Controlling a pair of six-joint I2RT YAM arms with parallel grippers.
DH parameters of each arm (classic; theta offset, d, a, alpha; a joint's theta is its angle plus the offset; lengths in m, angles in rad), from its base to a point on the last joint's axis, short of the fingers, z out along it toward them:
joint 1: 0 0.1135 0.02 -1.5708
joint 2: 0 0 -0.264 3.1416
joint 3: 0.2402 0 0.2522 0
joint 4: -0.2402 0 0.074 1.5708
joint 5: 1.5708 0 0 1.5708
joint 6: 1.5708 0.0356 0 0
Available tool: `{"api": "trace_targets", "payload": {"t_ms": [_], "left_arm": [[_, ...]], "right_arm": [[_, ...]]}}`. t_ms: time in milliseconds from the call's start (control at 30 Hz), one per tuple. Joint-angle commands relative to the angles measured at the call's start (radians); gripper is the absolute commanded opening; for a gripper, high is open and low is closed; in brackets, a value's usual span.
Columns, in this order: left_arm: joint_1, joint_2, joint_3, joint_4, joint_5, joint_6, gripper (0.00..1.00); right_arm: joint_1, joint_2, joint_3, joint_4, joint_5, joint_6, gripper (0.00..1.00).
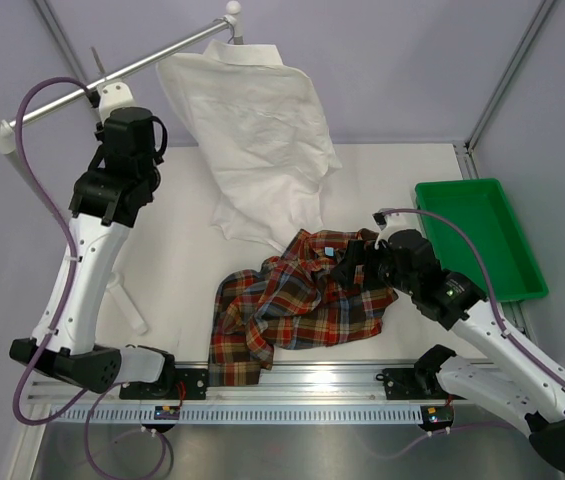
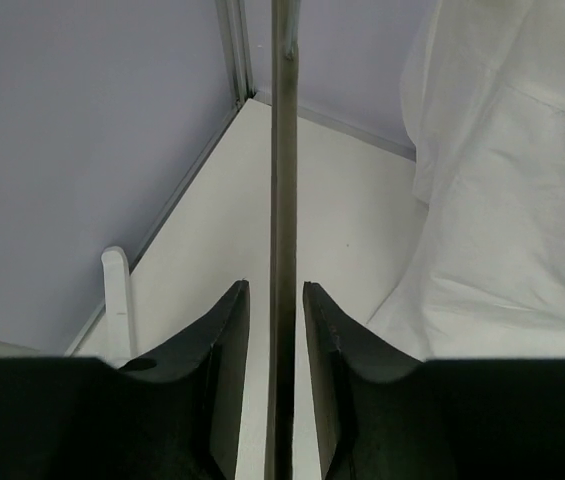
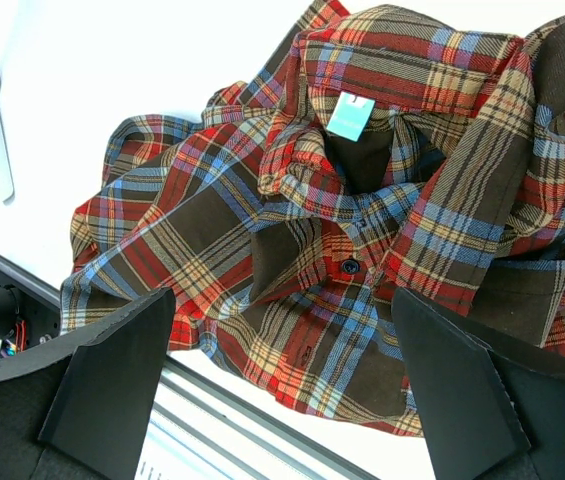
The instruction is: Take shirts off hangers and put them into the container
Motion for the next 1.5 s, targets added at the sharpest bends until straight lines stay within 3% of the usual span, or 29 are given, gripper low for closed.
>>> {"api": "trace_targets", "payload": {"t_ms": [0,200,333,700,933,1133,1233,1467], "left_arm": [[0.008,-0.066,-0.001,0.029,0.018,-0.026,0.40],[0.008,-0.109,0.001,0.030,0.058,-0.009,0.80],[0.008,-0.143,0.006,0.030,0.088,-0.004,0.99],[0.008,-0.268,0.042,0.018,0.292,0.035,0.99],[0.008,-0.359,0.027,0.033,0.588,0.075,0.99],[0.008,-0.439,-0.125,0.088,0.938,0.120,0.99],[0.008,-0.454,-0.210,0.084,1.030,0.140,0.99],[-0.043,-0.486,-0.390,0.254,1.202,0.066,0.99]], "right_arm": [[-0.004,0.007,0.017,0.034,-0.022,0.006,0.99],[-0.006,0.013,0.005,0.057,-0.031,0.005,0.99],[-0.004,0.018,-0.001,0.071,-0.036,0.000,1.00],[-0.006,0.021,-0.012,0.091,-0.041,-0.026,1.00],[-0.006,0.019,-0.034,0.114,-0.041,-0.040,0.99],[-0.006,0.011,-0.032,0.091,-0.045,-0.067,0.99],[-0.004,0.007,-0.031,0.074,-0.057,-0.081,0.99],[-0.003,0.042,-0.031,0.072,-0.054,-0.106,0.99]]}}
